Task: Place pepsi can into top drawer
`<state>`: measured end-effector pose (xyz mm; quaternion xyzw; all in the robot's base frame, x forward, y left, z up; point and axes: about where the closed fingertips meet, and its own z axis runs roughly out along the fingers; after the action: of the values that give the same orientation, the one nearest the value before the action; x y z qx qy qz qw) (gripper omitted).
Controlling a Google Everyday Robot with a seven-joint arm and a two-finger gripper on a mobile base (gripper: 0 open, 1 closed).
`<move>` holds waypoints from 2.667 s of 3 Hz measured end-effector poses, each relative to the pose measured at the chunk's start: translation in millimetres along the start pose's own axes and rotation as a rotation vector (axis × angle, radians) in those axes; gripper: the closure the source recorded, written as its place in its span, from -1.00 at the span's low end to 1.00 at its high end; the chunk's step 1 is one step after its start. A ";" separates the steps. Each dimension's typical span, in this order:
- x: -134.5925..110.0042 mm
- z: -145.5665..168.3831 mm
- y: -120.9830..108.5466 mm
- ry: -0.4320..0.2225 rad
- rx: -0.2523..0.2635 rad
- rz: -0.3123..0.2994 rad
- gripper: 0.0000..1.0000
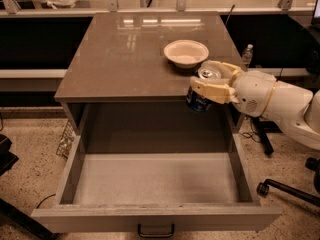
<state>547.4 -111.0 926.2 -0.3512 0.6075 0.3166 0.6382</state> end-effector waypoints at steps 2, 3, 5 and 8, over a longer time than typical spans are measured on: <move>6.1 8.9 1.2 0.017 -0.023 0.003 1.00; 52.2 9.8 26.7 0.083 -0.123 0.001 1.00; 125.7 16.1 77.5 0.238 -0.296 0.008 1.00; 216.1 41.8 88.3 0.263 -0.331 0.089 1.00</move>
Offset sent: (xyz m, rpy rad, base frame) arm 0.0090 0.0099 -0.0135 -0.0267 0.0259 0.0336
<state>510.4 -32.2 705.5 -0.4624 0.6403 0.3912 0.4724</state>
